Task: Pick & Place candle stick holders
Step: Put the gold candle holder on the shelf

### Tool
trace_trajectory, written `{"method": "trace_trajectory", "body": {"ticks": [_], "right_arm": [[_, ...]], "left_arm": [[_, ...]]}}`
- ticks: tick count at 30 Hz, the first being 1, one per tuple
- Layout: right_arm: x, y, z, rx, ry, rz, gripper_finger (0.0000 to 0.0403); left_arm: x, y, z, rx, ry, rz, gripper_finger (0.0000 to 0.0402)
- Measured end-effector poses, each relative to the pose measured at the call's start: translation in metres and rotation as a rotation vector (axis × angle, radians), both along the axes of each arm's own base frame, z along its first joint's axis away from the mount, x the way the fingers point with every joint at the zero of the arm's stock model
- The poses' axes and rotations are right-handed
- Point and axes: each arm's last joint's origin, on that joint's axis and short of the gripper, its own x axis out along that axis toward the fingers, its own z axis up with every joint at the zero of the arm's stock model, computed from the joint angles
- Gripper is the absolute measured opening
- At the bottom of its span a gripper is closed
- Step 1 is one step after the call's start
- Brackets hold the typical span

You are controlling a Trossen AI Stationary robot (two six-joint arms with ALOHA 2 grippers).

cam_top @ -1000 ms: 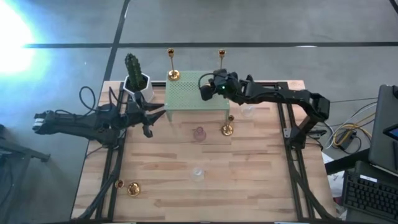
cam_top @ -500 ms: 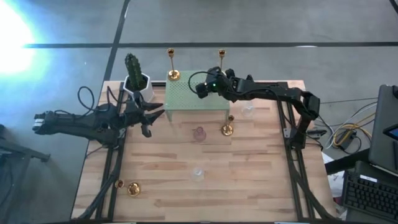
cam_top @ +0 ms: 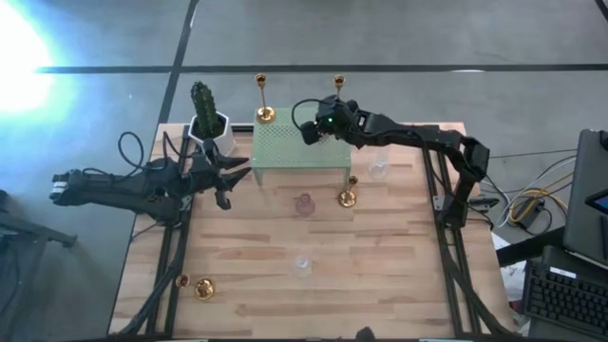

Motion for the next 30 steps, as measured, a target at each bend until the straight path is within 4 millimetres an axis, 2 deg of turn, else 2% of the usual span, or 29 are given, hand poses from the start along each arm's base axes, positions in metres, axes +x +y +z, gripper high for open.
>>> {"method": "trace_trajectory", "body": {"ticks": [30], "right_arm": [[-0.008,-0.022,0.001,0.003,0.022,0.072,0.0011]], "left_arm": [[0.0,0.0,0.0,-0.001,0.002,0.0,0.0126]]}}
